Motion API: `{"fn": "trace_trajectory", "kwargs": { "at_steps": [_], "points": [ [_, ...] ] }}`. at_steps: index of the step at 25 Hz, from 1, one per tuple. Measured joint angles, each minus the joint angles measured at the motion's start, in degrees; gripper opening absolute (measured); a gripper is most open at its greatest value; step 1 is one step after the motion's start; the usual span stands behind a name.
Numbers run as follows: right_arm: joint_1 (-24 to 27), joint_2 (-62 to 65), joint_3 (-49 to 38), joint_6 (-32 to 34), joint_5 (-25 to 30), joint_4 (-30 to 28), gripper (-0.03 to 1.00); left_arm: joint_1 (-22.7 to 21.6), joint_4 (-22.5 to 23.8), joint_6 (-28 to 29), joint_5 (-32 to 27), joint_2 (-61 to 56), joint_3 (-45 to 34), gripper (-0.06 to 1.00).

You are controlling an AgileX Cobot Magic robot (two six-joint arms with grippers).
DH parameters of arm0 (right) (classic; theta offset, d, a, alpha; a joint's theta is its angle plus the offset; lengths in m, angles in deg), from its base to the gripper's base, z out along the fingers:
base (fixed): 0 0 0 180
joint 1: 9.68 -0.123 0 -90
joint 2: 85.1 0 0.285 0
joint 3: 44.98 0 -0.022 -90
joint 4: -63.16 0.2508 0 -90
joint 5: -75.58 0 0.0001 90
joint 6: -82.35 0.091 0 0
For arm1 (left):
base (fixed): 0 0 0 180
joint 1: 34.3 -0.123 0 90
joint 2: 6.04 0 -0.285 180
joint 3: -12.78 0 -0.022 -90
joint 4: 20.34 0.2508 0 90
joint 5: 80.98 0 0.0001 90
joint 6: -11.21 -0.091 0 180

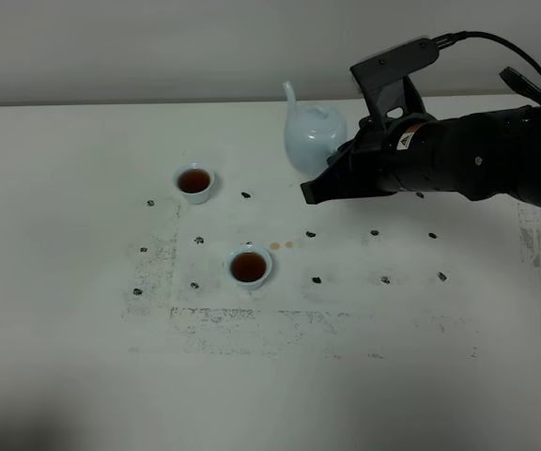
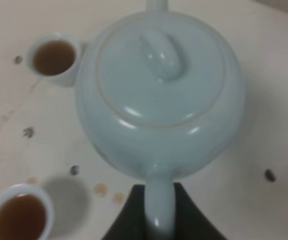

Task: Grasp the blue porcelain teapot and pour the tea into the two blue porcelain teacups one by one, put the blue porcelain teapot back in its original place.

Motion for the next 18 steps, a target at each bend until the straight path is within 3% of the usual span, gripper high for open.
{"fn": "trace_trajectory", "kwargs": {
  "at_steps": [12, 18],
  "points": [
    [0.90, -12.31, 12.80, -3.31, 4.58, -0.57, 0.08, 0.00, 0.00, 0.00, 0.00, 0.00, 0.00, 0.55],
    [1.30, -16.25, 14.74, -3.47, 5.31, -0.57, 0.08, 0.00, 0.00, 0.00, 0.00, 0.00, 0.00, 0.55]
  ]
}}
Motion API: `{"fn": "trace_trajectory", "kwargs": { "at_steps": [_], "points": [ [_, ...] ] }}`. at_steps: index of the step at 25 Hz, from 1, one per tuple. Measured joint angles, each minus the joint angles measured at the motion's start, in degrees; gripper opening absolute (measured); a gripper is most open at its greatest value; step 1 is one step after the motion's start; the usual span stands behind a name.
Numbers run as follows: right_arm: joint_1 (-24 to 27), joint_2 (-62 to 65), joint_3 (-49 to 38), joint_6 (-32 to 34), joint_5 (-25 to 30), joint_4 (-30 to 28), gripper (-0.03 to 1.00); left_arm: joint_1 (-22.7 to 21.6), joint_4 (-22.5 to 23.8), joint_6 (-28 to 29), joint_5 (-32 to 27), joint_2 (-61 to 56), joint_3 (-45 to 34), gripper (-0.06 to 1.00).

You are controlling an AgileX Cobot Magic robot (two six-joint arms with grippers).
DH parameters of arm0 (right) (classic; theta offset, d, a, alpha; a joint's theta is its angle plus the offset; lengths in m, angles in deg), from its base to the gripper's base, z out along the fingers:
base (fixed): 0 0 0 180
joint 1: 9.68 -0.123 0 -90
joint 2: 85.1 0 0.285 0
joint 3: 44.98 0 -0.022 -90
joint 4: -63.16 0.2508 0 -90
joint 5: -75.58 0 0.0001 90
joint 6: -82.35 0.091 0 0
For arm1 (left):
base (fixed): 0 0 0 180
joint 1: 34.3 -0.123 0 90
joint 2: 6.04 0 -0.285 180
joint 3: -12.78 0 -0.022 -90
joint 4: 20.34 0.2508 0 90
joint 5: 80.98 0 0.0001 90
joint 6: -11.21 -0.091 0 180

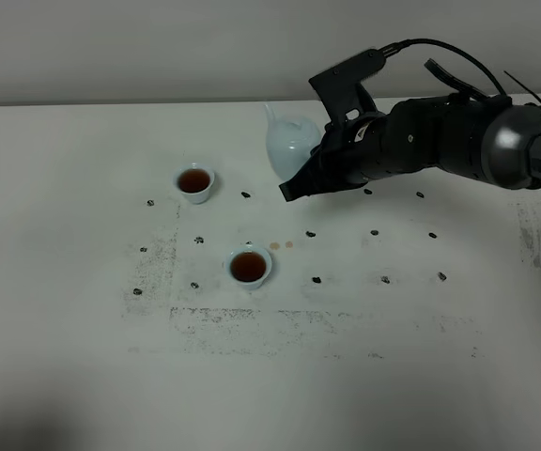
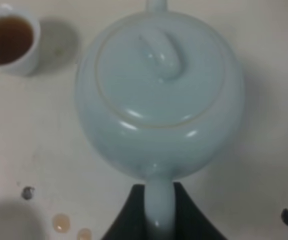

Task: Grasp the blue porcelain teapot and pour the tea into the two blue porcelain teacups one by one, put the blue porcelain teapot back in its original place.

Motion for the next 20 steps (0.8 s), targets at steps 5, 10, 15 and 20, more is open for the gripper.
{"fn": "trace_trajectory", "kwargs": {
  "at_steps": [5, 10, 15, 20],
  "points": [
    [0.35, -2.06, 0.21, -0.02, 0.00, -0.05, 0.08, 0.00, 0.00, 0.00, 0.00, 0.00, 0.00, 0.55],
    [0.35, -3.53, 0.21, -0.09, -0.13, -0.11, 0.08, 0.00, 0.00, 0.00, 0.00, 0.00, 0.00, 0.55],
    [0.35, -3.53, 0.21, -0.09, -2.58, -0.11, 0.08, 0.00, 0.00, 0.00, 0.00, 0.00, 0.00, 0.55],
    [0.56, -4.54, 0.25, -0.14, -4.60, -0.16, 0.08, 0.00, 0.00, 0.00, 0.00, 0.00, 0.00, 0.55]
  ]
}}
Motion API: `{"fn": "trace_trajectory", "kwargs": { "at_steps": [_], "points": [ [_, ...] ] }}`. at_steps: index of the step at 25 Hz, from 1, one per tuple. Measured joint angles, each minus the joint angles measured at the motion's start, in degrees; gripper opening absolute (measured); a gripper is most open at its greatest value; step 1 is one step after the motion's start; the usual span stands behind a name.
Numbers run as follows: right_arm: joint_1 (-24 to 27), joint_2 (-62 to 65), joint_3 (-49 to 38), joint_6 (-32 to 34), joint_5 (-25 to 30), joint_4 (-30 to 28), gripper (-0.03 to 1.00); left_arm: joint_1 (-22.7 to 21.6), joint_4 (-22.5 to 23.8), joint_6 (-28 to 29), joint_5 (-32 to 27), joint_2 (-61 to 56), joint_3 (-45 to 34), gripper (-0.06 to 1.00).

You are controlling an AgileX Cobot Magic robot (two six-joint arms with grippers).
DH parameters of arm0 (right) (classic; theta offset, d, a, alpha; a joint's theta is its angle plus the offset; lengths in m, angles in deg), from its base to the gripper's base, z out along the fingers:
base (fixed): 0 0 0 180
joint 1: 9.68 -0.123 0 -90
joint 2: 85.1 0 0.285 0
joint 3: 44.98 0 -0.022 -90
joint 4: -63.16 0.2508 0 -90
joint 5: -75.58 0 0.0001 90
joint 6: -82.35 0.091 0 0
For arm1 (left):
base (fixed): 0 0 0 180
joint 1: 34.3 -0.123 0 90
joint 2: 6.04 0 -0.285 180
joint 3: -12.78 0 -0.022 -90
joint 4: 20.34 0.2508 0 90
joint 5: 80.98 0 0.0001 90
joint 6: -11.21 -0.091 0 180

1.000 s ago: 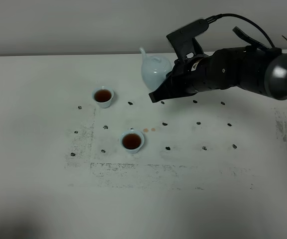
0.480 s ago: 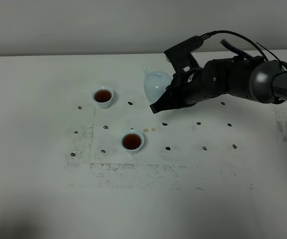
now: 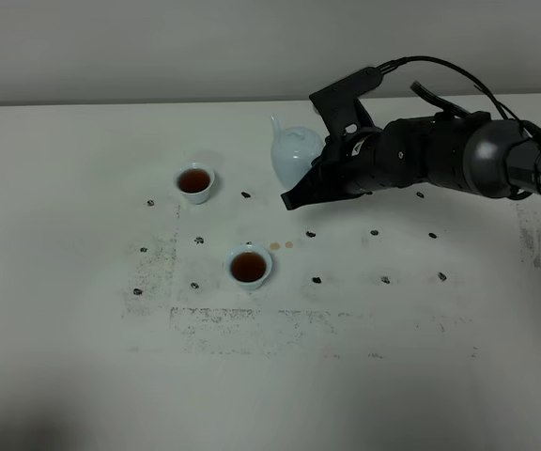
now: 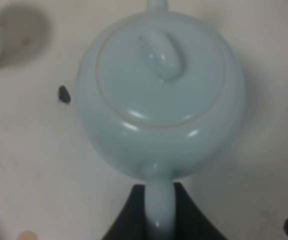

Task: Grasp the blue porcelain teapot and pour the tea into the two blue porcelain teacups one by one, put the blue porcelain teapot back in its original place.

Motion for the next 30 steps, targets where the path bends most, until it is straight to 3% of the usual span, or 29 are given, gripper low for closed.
{"fn": "trace_trajectory", "kwargs": {
  "at_steps": [30],
  "points": [
    [1.48, -2.36, 0.00, 0.00, 1.04, -0.06, 0.09, 0.00, 0.00, 0.00, 0.00, 0.00, 0.00, 0.55]
  ]
}}
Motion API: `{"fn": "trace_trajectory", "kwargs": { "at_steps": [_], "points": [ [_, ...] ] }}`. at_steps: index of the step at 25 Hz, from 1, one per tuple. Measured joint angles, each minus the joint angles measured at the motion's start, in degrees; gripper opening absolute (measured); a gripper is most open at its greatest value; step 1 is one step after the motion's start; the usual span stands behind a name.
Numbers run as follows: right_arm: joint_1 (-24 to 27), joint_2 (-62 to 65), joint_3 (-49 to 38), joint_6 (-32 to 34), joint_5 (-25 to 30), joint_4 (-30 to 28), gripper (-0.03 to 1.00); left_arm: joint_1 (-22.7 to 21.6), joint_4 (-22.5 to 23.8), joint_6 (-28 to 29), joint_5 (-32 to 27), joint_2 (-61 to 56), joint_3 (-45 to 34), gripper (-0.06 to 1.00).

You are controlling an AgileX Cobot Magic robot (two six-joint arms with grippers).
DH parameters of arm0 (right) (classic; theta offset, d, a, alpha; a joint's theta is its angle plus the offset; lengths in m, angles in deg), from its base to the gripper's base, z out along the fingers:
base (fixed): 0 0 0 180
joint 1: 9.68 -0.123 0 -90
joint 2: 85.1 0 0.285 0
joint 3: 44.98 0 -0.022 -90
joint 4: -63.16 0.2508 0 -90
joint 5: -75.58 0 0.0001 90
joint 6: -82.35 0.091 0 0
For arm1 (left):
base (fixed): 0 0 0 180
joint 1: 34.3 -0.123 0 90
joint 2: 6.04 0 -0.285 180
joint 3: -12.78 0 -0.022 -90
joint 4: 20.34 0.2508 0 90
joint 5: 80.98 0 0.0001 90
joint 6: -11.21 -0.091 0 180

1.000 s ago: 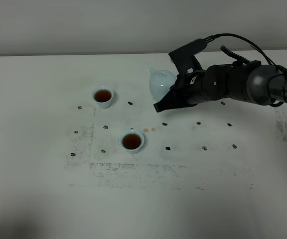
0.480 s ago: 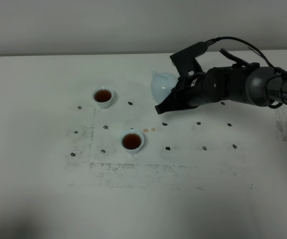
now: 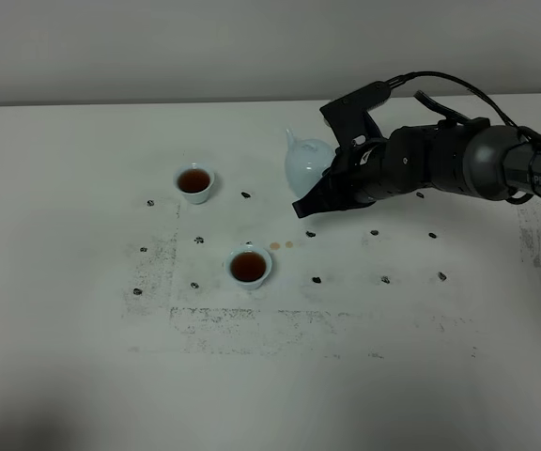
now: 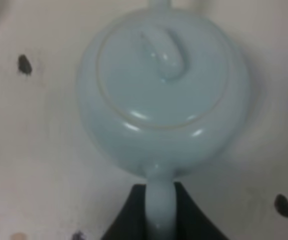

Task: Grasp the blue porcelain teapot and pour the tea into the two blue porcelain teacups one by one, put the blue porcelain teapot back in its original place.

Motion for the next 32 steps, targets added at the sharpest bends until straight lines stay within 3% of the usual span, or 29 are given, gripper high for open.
{"fn": "trace_trajectory", "kwargs": {
  "at_steps": [12, 16, 20, 24, 32],
  "points": [
    [0.00, 0.00, 0.00, -0.02, 2.02, 0.00, 0.27, 0.00, 0.00, 0.00, 0.00, 0.00, 0.00, 0.55],
    [0.00, 0.09, 0.00, -0.02, 4.92, 0.00, 0.34, 0.00, 0.00, 0.00, 0.00, 0.00, 0.00, 0.55],
    [0.00, 1.88, 0.00, 0.19, 10.91, -0.72, 0.40, 0.00, 0.00, 0.00, 0.00, 0.00, 0.00, 0.55],
    [1.65, 7.10, 0.00, 5.05, 18.77, -2.64, 0.44, 0.00, 0.00, 0.00, 0.00, 0.00, 0.00, 0.55],
    [12.83, 21.59, 0.06, 12.20, 38.27, -10.53, 0.46, 0.00, 0.00, 0.00, 0.00, 0.00, 0.00, 0.55]
  ]
}}
